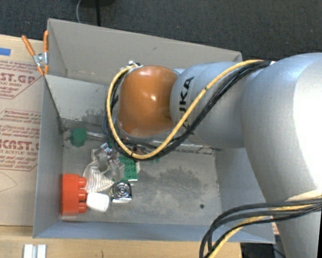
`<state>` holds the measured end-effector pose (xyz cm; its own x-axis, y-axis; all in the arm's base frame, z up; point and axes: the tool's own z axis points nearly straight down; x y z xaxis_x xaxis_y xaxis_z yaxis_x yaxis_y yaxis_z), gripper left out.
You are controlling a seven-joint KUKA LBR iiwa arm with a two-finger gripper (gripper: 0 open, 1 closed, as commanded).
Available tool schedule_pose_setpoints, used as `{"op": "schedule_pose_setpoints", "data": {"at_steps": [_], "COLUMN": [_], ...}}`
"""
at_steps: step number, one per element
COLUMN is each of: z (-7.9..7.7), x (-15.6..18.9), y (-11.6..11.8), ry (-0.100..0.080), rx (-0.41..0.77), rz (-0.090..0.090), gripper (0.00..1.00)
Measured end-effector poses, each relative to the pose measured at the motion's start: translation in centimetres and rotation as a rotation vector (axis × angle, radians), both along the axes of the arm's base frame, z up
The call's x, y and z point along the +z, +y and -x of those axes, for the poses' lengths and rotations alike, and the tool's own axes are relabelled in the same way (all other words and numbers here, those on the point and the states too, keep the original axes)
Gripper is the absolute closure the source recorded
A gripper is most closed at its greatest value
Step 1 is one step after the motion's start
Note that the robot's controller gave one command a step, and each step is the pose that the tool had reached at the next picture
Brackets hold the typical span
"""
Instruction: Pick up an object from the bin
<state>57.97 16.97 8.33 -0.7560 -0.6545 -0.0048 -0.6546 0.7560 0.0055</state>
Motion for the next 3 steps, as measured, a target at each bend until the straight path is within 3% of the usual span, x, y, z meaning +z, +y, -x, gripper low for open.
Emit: {"op": "schedule_pose_setpoints", "data": {"at_steps": [1,2,3], "z": [0.02,0.03,0.27], "x": [-0.04,-0.05,-0.28], "y": [-0.01,-0.03,-0.97], "ry": [0.001,0.002,0.0], "rx": [0.0,0.0,-0.074], "rz": [0.0,0.0,-0.002], "gripper": [0.0,0.0,0.0]}}
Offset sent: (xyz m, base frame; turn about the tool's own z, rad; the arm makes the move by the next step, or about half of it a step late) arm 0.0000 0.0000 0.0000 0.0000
